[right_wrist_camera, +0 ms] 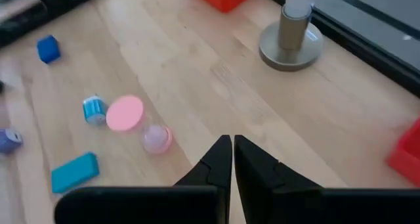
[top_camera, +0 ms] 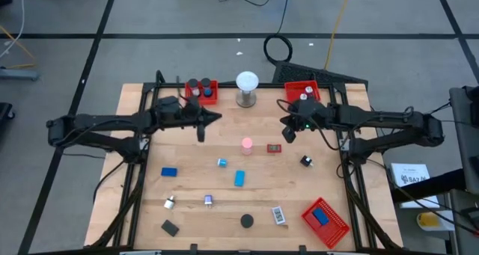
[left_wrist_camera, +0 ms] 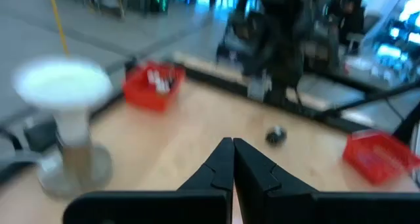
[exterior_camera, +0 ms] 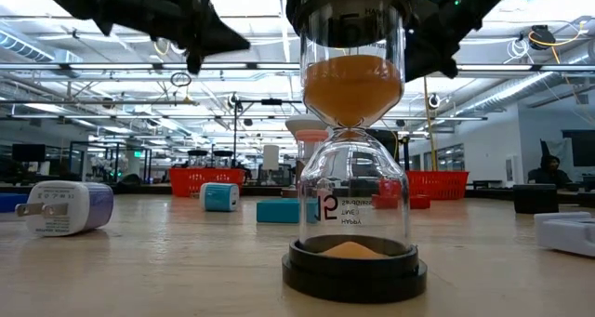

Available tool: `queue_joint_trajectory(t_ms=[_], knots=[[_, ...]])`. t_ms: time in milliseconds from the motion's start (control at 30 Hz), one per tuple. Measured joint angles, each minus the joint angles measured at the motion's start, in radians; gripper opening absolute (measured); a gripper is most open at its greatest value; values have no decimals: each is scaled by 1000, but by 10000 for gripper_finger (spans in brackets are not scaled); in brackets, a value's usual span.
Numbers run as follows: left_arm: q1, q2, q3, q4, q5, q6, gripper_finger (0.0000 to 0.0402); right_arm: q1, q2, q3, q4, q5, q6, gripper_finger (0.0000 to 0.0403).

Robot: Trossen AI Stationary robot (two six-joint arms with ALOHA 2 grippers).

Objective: Pick & Place Office items
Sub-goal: Put the white digital clock into the bottom right red bin

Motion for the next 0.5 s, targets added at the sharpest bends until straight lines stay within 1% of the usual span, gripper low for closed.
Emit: queue_joint_trajectory(t_ms=[133, 267, 367, 500], knots=[[35, -70, -22, -40, 24, 10, 13, 66, 1, 59, -76, 70, 44, 13], [55, -84, -59, -13, 75, -1, 6, 135, 2, 105, -146, 135, 104, 15], [58, -81, -89, -6, 104, -18, 4, 174, 17, 141, -208, 135, 138, 25], [42, -64, -113, 6, 98, -27, 15, 216, 77, 212, -322, 132, 166, 51]])
